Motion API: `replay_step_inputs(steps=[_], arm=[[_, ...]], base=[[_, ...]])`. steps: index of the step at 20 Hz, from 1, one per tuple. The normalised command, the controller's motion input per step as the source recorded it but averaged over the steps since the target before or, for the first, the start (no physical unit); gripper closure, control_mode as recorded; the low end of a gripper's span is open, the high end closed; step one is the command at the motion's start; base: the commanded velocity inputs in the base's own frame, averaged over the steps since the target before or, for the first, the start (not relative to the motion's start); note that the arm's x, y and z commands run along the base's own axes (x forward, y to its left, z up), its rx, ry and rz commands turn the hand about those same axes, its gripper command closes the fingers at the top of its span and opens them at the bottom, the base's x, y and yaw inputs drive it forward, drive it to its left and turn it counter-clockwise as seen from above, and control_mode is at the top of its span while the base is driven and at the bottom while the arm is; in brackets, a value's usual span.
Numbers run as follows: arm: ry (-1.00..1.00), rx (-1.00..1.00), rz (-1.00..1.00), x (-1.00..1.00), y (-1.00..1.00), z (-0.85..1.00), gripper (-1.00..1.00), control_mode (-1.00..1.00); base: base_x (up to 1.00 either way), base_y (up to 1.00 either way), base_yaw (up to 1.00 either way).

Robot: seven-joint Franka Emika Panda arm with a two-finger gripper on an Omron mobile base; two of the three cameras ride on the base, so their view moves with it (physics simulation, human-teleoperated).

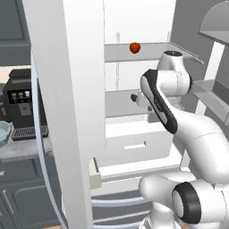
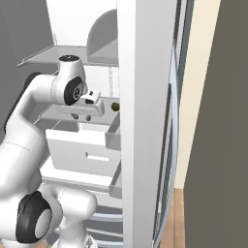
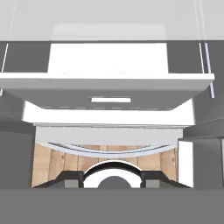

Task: Pick the apple and kiwi from the fridge and place them inside the tupperware on the counter.

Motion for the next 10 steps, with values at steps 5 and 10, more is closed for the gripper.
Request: replay_step_inputs(steps=[5, 10], arm=[[0.00, 0.00, 0.00, -0.01, 0.00, 0.00, -1.00, -1.00], [-0.23, 0.00, 0.00, -0.14, -0.06, 0.07, -1.00, -1.00]], base=[[0.00, 0.00, 0.00], [0.00, 0.00, 0.00]])
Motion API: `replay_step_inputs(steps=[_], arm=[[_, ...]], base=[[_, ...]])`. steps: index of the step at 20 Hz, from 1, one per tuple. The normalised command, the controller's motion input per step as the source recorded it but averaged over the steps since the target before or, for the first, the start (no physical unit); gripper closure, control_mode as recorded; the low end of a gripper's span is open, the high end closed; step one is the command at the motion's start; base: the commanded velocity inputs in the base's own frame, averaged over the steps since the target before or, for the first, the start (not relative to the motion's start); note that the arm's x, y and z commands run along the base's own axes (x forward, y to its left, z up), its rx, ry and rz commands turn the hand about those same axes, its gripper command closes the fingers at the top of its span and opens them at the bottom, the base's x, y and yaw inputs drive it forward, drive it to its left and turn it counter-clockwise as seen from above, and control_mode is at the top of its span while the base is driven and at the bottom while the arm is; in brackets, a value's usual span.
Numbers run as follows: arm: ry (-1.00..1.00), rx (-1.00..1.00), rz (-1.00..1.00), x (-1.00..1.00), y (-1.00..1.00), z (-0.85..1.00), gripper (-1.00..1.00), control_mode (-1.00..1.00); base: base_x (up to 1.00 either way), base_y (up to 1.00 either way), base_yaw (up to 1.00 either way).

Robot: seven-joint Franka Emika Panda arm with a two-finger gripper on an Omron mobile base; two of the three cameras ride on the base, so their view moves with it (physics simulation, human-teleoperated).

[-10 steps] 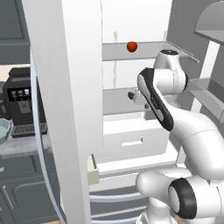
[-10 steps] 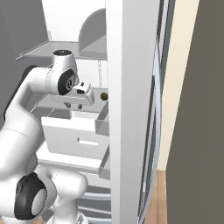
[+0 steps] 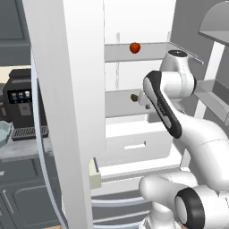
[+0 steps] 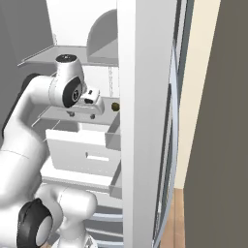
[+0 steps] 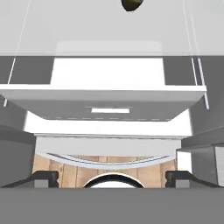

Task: Pick the apple and kiwi from the fridge and place them inside the tupperware on the counter.

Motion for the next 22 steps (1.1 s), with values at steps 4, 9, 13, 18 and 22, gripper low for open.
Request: replay_step_inputs(steps=[4, 9, 13, 18, 22], arm=[[-0.40, -0.01, 0.00, -0.02, -0.03, 0.29, -1.00, -1.00], [-0.37, -0.03, 0.00, 0.00, 0.00, 0.44, -1.00, -1.00], [-0.33, -0.01, 0.00, 0.00, 0.00, 0.67, -1.00, -1.00], [-0.20, 0.00, 0.00, 0.00, 0.00, 0.77, -1.00, -1.00], [-0.06, 0.00, 0.00, 0.12, 0.00, 0.67, -1.00, -1.00]], base=[[0.00, 0.00, 0.00], [0.00, 0.00, 0.00], [0.00, 0.00, 0.00], [0.00, 0.00, 0.00], [0.00, 0.00, 0.00]])
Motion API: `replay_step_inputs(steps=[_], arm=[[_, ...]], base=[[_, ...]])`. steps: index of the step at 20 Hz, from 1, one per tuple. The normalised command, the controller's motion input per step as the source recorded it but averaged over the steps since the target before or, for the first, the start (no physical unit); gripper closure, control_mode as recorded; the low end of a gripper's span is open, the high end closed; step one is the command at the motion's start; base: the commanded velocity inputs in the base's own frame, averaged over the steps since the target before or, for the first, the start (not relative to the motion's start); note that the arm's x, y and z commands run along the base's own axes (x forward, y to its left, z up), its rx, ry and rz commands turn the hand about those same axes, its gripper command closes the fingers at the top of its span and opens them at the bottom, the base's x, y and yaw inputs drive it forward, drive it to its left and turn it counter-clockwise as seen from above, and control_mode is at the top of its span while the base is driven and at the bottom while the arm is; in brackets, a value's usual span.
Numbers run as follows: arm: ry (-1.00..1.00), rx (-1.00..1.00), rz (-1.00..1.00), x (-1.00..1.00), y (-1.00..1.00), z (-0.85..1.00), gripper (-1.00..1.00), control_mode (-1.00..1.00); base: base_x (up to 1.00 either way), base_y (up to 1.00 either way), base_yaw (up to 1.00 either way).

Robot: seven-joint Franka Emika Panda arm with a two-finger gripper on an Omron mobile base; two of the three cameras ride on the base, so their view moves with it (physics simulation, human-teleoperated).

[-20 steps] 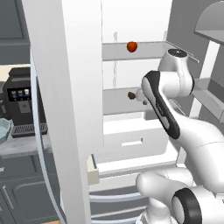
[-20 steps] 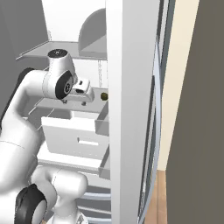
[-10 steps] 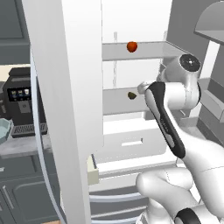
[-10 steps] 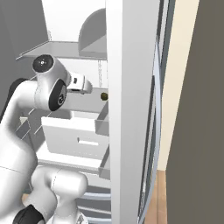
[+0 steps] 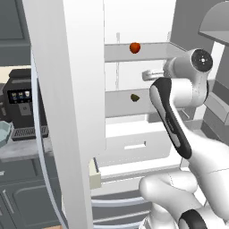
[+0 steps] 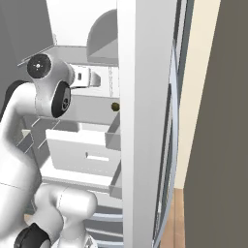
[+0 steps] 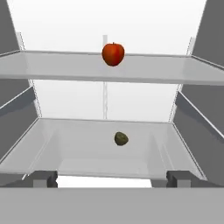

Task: Pick the apple and kiwi from the fridge and place them inside the tupperware on the counter.

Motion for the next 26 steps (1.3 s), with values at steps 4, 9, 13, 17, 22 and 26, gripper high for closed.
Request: replay_step_inputs(steps=[4, 9, 13, 17, 22, 26], arm=[[0.00, 0.00, 0.00, 0.25, 0.00, 0.57, -1.00, -1.00], [0.01, 0.00, 0.00, 0.33, 0.00, 0.37, -1.00, -1.00], [0.03, 0.00, 0.00, 0.51, 0.00, 0.03, -1.00, -1.00], [0.00, 0.00, 0.00, 0.50, 0.00, 0.00, -1.00, -1.00], [0.04, 0.00, 0.00, 0.62, 0.00, 0.00, -1.00, -1.00], [0.07, 0.00, 0.00, 0.67, 0.00, 0.00, -1.00, -1.00]], base=[[0.00, 0.00, 0.00], [0.00, 0.00, 0.00], [0.00, 0.00, 0.00], [0.00, 0.00, 0.00], [0.00, 0.00, 0.00], [0.00, 0.00, 0.00]])
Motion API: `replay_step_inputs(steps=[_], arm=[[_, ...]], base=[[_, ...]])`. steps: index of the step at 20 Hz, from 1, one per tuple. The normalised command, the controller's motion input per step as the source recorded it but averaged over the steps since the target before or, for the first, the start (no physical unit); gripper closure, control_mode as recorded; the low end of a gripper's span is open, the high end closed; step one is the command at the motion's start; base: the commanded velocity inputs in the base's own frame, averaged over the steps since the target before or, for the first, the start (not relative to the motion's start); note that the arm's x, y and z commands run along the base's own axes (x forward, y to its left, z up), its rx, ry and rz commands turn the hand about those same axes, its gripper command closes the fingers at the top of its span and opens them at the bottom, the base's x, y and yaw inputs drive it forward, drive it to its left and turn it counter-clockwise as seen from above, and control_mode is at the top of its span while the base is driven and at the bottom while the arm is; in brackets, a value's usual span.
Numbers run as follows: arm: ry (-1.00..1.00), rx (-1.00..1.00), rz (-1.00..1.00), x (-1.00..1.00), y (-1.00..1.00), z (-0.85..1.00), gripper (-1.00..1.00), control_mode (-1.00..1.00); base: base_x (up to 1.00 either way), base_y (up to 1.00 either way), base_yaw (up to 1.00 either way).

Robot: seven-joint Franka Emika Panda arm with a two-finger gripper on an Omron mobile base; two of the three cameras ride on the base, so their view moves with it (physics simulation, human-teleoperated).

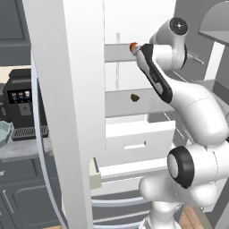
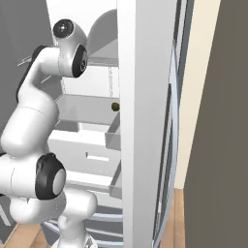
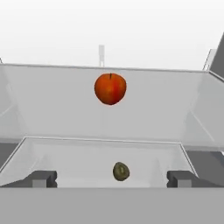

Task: Pick the apple and kiwi from the fridge and place them inside the tupperware on the counter.

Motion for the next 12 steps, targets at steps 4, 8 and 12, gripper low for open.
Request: replay_step_inputs(steps=[4, 8, 12], arm=[[0.07, 0.00, 0.00, 0.66, 0.00, -0.03, -1.00, -1.00], [0.06, 0.00, 0.00, 0.72, 0.03, -0.14, -1.00, -1.00], [0.07, 0.00, 0.00, 0.71, 0.03, -0.16, -1.00, -1.00]], base=[[0.00, 0.00, 0.00], [0.00, 0.00, 0.00], [0.00, 0.00, 0.00]])
